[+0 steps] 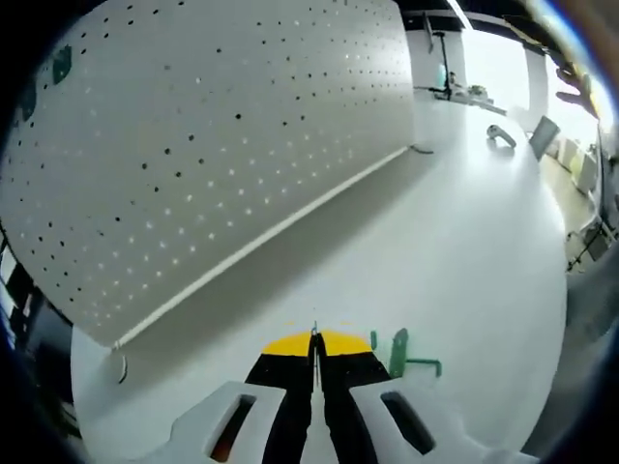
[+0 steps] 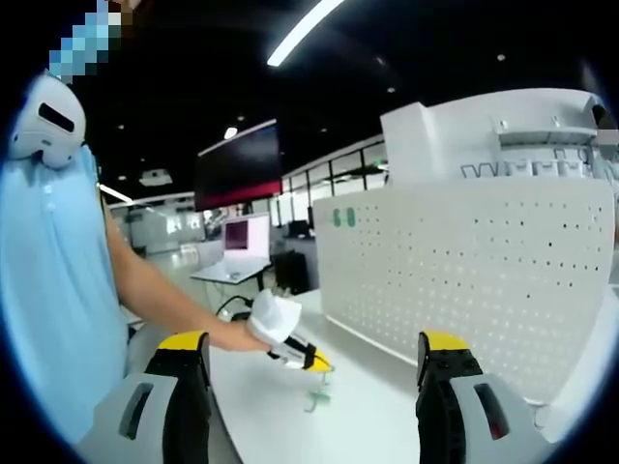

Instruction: Insert the hook assembly into the mounting plate slot until the hook locks in place.

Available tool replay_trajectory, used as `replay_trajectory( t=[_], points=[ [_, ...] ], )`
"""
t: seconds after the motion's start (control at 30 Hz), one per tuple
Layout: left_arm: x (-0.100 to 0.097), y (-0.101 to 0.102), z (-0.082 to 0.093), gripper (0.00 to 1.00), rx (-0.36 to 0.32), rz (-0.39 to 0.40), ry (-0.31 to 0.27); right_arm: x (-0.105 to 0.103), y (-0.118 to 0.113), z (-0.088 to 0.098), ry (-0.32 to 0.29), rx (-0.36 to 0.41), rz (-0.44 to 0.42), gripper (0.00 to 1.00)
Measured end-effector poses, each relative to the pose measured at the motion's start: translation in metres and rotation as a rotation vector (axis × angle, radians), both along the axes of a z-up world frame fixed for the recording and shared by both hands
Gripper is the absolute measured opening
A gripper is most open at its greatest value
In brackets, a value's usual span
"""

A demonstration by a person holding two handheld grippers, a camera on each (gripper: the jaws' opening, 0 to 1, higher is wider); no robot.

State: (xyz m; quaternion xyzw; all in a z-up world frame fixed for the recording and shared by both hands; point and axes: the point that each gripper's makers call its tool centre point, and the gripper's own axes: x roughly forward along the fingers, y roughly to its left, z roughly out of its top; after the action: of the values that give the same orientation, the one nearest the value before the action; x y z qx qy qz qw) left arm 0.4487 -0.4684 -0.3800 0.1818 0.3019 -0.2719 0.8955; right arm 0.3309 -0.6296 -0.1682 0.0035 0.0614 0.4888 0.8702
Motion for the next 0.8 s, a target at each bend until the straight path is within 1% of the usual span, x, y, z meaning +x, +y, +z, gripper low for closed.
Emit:
replay_trajectory(
  t=[0.03, 0.1, 0.17, 0.23, 0.43, 0.53, 0.67, 0.8],
  points=[
    [0.0, 0.0, 0.005, 0.01, -0.017, 0.005, -0.008, 0.0, 0.001, 0.0, -0.001, -0.002, 0.001, 0.9],
    [0.0, -0.001, 0.011, 0.01, -0.032, 0.007, -0.02, 0.0, 0.003, 0.001, -0.003, -0.004, 0.003, 0.9],
    [0.0, -0.004, 0.023, 0.01, -0.056, 0.006, -0.042, 0.0, 0.005, 0.003, -0.006, -0.006, 0.007, 0.9],
    [-0.001, -0.006, 0.029, 0.01, -0.068, 0.004, -0.052, -0.001, 0.007, 0.005, -0.009, -0.01, 0.011, 0.9],
    [-0.002, -0.015, 0.061, 0.01, -0.143, -0.005, -0.109, -0.001, 0.01, 0.009, -0.018, -0.013, 0.015, 0.89],
    [-0.004, -0.019, 0.076, 0.01, -0.181, -0.015, -0.131, -0.002, 0.011, 0.011, -0.024, -0.019, 0.017, 0.89],
    [-0.008, -0.023, 0.097, 0.01, -0.214, -0.036, -0.165, -0.003, 0.013, 0.015, -0.032, -0.02, 0.024, 0.89],
    [-0.011, -0.026, 0.114, 0.01, -0.249, -0.059, -0.191, -0.004, 0.017, 0.019, -0.044, -0.023, 0.033, 0.89]
  ],
)
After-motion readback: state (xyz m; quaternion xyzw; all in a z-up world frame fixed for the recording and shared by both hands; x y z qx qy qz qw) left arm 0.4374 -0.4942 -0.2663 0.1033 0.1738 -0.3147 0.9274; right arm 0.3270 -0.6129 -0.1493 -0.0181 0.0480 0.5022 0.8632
